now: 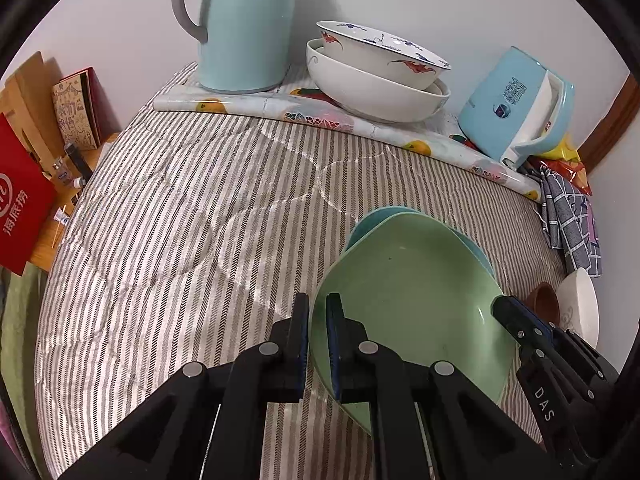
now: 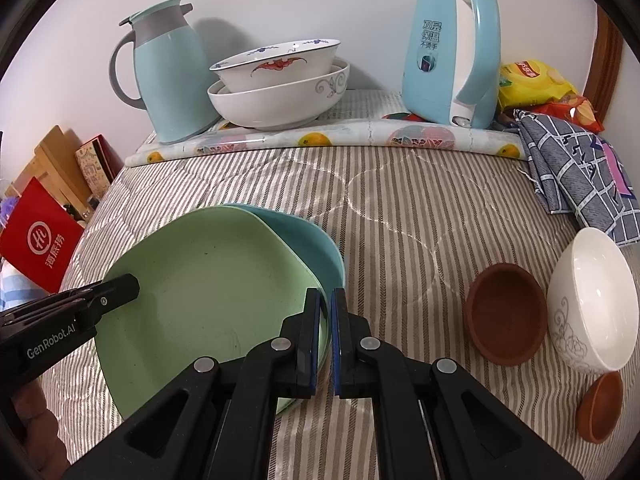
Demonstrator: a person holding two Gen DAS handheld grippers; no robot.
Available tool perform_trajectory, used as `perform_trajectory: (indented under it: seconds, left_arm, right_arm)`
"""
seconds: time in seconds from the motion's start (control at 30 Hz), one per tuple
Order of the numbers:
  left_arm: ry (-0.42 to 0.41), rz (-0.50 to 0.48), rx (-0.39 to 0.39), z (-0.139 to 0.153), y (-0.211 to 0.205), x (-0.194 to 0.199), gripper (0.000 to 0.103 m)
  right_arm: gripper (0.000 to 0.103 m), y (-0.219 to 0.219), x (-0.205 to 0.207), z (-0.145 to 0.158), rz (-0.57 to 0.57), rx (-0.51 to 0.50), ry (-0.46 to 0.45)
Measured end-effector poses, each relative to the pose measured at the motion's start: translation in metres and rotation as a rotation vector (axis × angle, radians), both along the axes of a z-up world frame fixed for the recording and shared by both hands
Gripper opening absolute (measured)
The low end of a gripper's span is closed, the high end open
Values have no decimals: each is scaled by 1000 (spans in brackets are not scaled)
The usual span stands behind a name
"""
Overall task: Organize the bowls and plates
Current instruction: 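Lower the green plate onto the teal plate and open both grippers, then move the right gripper toward the larger brown clay bowl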
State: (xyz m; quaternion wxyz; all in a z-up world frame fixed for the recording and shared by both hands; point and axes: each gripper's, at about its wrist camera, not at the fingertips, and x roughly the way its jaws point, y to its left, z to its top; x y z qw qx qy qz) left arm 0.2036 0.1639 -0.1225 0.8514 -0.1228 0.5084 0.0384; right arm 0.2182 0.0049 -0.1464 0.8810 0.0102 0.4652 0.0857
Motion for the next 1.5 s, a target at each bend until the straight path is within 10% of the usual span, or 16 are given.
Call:
perform_trajectory:
  seconds: [0.6, 1.5]
  left_arm:
    - [12, -14, -9, -10, -5, 9, 9]
    - [-28, -93, 5, 14, -23, -11, 40]
  right_arm:
    - [8, 2, 25, -4, 32, -24, -18]
    - [12, -7, 16, 19, 50, -6, -59]
